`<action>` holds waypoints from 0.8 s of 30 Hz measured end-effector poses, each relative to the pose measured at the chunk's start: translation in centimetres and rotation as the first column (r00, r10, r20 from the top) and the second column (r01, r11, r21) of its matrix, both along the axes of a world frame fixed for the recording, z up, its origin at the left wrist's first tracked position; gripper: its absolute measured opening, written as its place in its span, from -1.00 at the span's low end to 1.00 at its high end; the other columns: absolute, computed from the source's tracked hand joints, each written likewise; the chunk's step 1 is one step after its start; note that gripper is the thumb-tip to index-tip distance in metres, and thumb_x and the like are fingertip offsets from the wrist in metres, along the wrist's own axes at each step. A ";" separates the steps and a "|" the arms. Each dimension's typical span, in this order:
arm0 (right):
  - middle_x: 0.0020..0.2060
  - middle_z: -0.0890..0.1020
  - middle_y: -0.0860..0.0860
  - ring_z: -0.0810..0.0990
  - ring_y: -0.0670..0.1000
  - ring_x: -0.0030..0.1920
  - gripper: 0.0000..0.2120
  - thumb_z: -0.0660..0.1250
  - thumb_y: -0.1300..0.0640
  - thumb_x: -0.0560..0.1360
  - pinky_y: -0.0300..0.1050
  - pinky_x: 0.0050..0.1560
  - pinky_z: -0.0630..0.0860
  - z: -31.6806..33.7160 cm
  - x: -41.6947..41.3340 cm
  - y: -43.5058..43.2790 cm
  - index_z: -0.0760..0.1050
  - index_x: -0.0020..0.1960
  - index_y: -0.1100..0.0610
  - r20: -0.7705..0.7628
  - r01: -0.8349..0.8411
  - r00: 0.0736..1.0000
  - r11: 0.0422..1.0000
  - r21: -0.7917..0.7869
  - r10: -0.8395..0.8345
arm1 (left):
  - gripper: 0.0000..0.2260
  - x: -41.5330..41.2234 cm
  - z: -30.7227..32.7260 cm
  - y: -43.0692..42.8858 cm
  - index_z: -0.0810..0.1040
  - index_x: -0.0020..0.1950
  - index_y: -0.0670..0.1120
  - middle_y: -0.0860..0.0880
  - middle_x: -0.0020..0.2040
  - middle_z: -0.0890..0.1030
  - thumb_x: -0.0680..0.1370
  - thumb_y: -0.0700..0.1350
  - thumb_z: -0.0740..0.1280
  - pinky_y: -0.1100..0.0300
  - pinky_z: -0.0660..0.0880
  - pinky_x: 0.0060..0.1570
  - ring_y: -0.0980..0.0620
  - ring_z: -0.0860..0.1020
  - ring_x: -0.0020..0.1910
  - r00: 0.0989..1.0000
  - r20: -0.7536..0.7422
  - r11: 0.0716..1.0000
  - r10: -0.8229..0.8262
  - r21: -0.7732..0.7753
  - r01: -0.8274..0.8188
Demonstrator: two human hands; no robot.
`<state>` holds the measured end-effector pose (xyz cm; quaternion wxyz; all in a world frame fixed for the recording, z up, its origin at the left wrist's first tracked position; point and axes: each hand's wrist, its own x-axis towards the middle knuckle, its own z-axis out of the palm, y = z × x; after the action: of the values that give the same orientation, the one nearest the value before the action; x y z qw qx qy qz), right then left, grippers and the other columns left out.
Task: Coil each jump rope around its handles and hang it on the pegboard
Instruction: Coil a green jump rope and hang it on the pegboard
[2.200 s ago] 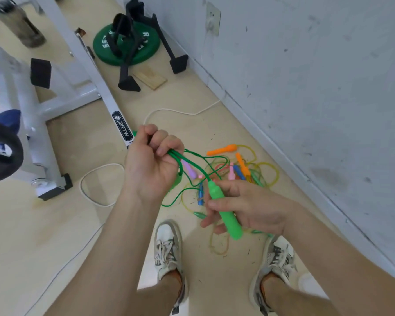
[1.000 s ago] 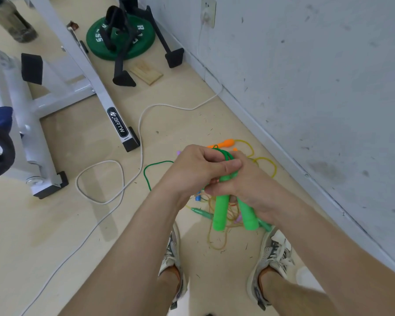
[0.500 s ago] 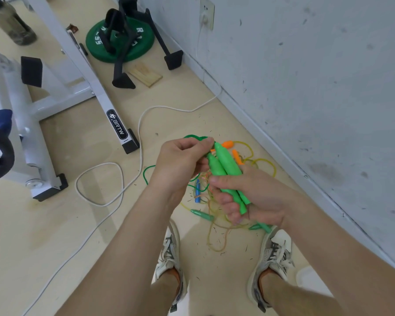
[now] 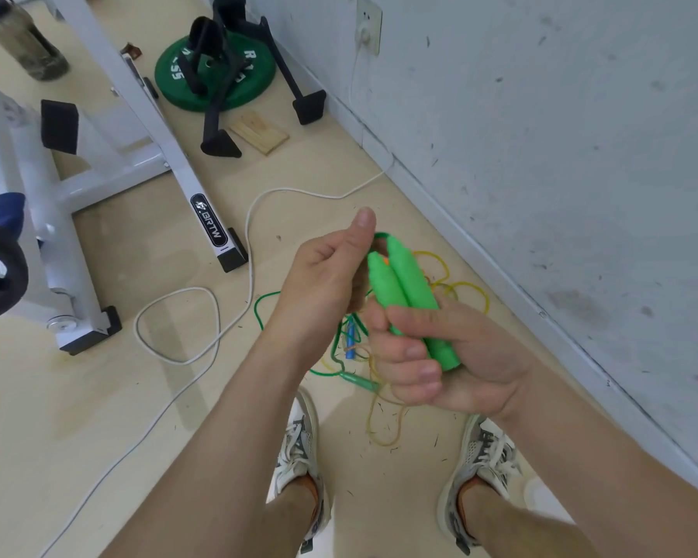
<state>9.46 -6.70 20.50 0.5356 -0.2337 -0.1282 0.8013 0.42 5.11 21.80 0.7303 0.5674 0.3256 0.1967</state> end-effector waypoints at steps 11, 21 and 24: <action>-0.48 0.31 0.00 0.24 -0.08 -0.53 -0.75 0.28 0.38 0.48 -0.29 -0.52 0.15 -0.5 0.2 0.8 0.36 -0.27 0.10 0.679 0.444 0.724 0.834 -0.328 -0.118 | -0.85 0.4 -2.8 -0.8 0.47 0.05 -0.06 0.05 -0.25 0.41 0.55 -0.22 0.17 0.12 0.26 -0.27 -0.06 0.42 -0.23 0.714 -0.700 0.455 -0.022 0.629 0.631; -0.21 0.56 0.07 0.49 0.13 -0.14 -0.76 0.35 -0.03 0.46 -0.10 -0.30 0.29 -1.9 0.6 0.3 0.36 -0.15 0.09 0.856 0.225 -0.364 0.926 -0.302 0.368 | -0.88 0.8 -1.3 -3.1 0.40 -0.15 -0.03 -0.03 -0.15 0.44 0.50 -0.25 0.21 0.14 0.19 -0.23 -0.09 0.46 -0.10 0.604 -0.794 0.083 -0.061 0.599 0.796; -0.37 0.49 0.00 0.48 0.08 -0.29 -0.72 0.29 -0.09 0.45 -0.11 -0.42 0.27 -2.8 1.0 0.2 0.36 -0.26 0.09 0.861 0.198 -0.346 0.926 -0.322 0.373 | -0.88 0.4 -1.4 -2.4 0.57 -0.19 -0.06 0.01 -0.30 0.51 0.51 -0.17 0.28 0.12 0.25 -0.24 -0.06 0.46 -0.19 0.711 -0.683 0.268 -0.169 0.662 0.700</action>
<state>10.48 -6.52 17.71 0.0816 -0.8648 -0.3857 0.3109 0.79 2.73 20.37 0.2254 0.9605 0.1608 -0.0290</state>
